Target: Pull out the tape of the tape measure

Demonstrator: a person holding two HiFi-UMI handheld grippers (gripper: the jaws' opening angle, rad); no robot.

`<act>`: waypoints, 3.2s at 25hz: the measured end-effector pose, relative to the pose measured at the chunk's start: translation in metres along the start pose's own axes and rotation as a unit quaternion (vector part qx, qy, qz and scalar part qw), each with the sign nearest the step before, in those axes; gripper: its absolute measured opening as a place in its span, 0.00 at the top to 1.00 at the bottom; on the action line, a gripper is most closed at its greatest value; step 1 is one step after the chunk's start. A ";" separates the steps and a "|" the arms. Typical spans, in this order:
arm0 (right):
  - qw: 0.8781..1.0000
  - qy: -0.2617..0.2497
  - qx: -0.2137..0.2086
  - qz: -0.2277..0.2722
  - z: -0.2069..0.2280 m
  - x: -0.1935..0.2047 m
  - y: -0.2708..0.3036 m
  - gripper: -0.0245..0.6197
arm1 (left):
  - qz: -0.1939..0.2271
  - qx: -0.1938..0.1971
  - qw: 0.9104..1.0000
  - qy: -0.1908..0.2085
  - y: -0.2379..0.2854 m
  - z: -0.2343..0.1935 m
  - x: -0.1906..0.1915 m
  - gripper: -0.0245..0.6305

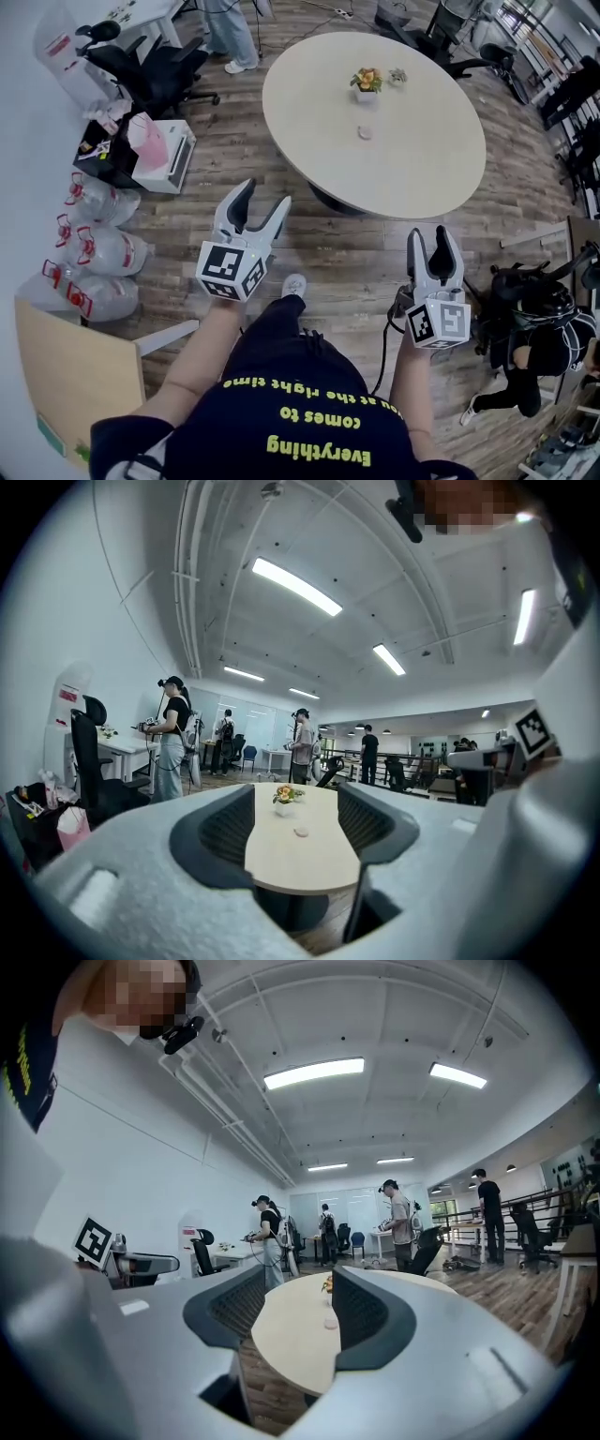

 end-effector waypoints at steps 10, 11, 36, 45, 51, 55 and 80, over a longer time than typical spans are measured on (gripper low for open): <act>1.000 0.003 0.030 0.005 0.023 -0.010 0.094 0.61 | -0.002 0.034 0.999 0.006 0.101 -0.055 -0.015 0.55; 0.999 0.004 0.033 0.006 0.026 -0.011 0.101 0.61 | -0.003 0.037 0.999 0.006 0.109 -0.058 -0.016 0.55; 0.998 0.013 -0.054 -0.010 0.119 -0.023 0.279 0.61 | -0.016 -0.004 1.000 -0.007 0.268 -0.078 -0.017 0.55; 0.997 0.015 -0.078 -0.019 0.170 -0.020 0.323 0.61 | -0.011 -0.015 1.000 -0.011 0.324 -0.069 -0.017 0.55; 0.997 0.018 -0.069 -0.025 0.164 -0.019 0.334 0.61 | -0.009 0.006 1.000 -0.011 0.338 -0.075 -0.021 0.55; 0.998 0.025 -0.050 -0.027 0.161 -0.018 0.340 0.61 | -0.014 0.025 1.000 -0.009 0.350 -0.085 -0.023 0.55; 0.980 0.062 -0.096 -0.165 0.159 0.106 0.395 0.62 | -0.069 0.052 0.996 -0.031 0.395 -0.105 0.047 0.55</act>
Point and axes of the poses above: the fingertips, and each gripper's own axes: y forward along the fingers, z to its right, x out of its underside, the point moved 6 cm from there along -y, backward along the fingers, and after that the axes turned 2 degrees about y, right-handed, at the moved point
